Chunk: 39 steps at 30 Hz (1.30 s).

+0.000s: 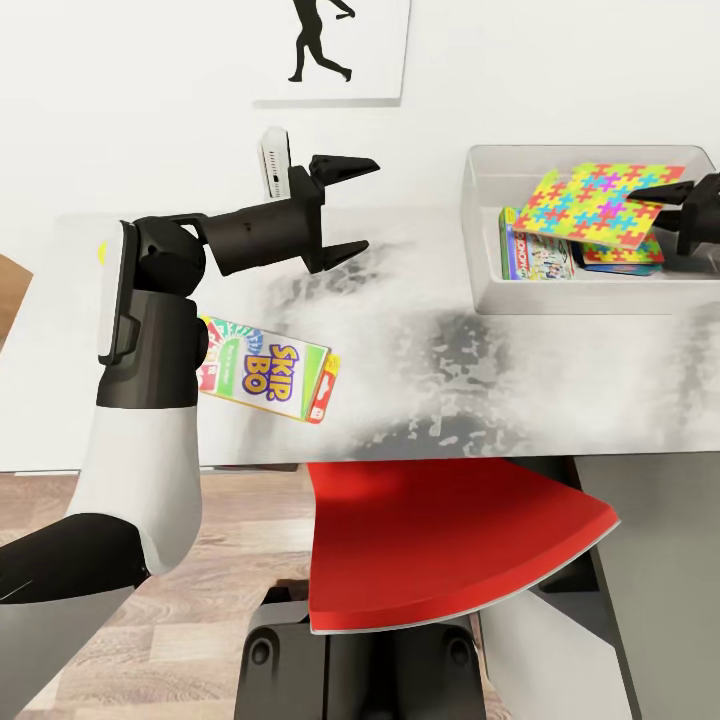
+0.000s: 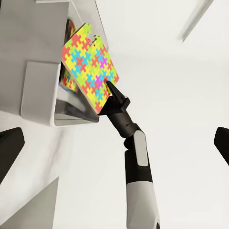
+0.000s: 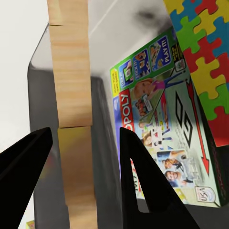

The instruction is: Put all the toys in the child's room - the three board games (two on the bed and one on the table), the two jigsaw puzzles on the table, and the tennis ball on the table - inside the toy box on the table in the child's room.

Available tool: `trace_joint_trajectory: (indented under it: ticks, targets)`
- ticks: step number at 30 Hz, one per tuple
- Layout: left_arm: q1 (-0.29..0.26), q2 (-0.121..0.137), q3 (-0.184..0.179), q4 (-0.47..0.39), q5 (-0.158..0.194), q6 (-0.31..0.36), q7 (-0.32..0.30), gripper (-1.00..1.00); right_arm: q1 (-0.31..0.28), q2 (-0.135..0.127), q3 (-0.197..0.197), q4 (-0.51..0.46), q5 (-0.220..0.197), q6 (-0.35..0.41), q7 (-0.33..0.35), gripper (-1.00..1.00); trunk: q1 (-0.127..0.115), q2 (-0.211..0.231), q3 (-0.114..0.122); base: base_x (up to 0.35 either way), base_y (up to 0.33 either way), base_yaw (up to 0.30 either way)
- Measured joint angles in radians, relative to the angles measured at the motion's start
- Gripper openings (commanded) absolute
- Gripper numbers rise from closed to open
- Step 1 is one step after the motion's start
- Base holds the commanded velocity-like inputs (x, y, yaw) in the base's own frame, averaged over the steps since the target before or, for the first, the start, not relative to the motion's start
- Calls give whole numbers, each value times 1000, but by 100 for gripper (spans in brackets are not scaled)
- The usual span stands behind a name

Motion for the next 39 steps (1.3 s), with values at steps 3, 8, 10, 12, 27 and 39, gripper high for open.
trace_joint_trajectory:
  ticks: [3,8,10,12,27,39]
  targets:
    - [0,0,0,0,0,0,0,100,1,1,0,0,0,0,0,-100,0,0,0,0,0,0]
    - [-1,0,0,1,0,0,0,100,1,3,0,1,0,0,-1,-100,0,0,0,0,0,0]
    - [-1,0,0,1,0,0,0,100,2,3,0,1,0,0,-1,-100,0,0,0,0,0,0]
    - [-2,0,0,1,0,0,0,100,2,3,0,1,0,0,-1,-100,0,0,0,0,0,0]
    - [-3,0,0,3,0,0,0,100,5,8,0,2,0,-1,-1,-100,0,0,-1,0,0,0]
    - [-3,0,-1,3,0,1,1,100,5,8,-2,2,-1,-3,0,-100,0,0,-15,0,0,0]
